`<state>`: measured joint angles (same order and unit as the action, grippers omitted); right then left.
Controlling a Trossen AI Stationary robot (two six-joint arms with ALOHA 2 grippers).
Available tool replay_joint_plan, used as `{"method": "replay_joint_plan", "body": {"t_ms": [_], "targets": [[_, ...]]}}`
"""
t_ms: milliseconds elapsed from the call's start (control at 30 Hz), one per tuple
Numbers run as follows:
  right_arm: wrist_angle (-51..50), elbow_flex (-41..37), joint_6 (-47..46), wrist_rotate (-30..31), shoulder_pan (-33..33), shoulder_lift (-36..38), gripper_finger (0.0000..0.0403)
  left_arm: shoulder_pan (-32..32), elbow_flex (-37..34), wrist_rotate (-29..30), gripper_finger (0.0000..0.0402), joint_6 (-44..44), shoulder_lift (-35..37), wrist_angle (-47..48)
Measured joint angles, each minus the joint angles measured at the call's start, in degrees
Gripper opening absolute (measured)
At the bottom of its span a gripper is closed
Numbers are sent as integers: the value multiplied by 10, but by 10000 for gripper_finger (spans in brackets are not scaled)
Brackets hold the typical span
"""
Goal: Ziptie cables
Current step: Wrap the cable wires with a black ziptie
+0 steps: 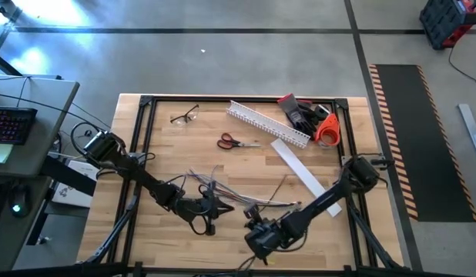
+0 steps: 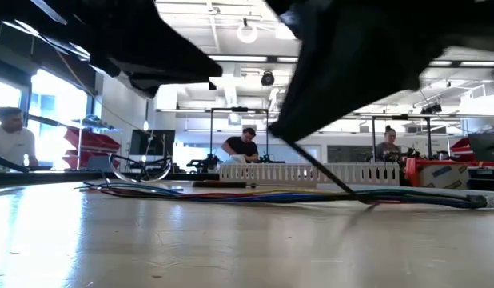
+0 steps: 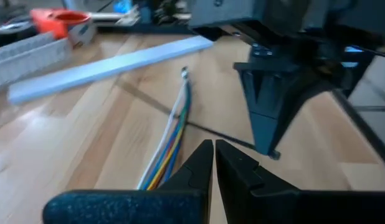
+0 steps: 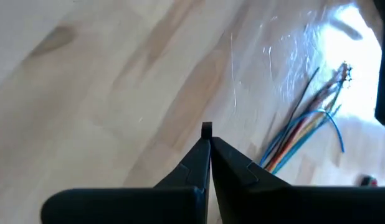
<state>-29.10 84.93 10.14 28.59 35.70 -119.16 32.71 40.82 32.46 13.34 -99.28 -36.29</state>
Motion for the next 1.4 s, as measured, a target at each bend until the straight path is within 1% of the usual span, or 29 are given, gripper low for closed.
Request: {"method": "replay_joint_plan", "body": {"t_ms": [133,300,433,567,700,800,900,1133,1167,1267,1400], "targets": [[-22,0,-32,25,15,27,0,-3,6,-26,3,-51,-41,-73],[-42,0,-56,35,28,49,0,-18,54,-42,14,-135,-111,-87],[-47,1,-66,35,35,65,0,-36,111,-107,41,-216,-160,-89],[-55,1,-74,33,40,75,0,-52,161,-179,78,-269,-196,-87],[-59,1,-86,29,44,75,0,-61,190,-193,109,-284,-219,-85],[-62,1,-96,29,47,75,0,-64,197,-204,120,-285,-219,-88],[-66,1,-102,29,51,75,0,-65,197,-199,117,-286,-219,-85],[-68,1,-117,30,58,75,0,-64,197,-199,84,-278,-219,-86],[-68,1,-117,38,60,75,0,-64,198,-199,80,-278,-219,-87],[-69,1,-119,44,61,75,0,-64,204,-200,76,-275,-219,-86],[-74,1,-127,55,61,75,0,-64,213,-222,76,-269,-219,-87]]}}
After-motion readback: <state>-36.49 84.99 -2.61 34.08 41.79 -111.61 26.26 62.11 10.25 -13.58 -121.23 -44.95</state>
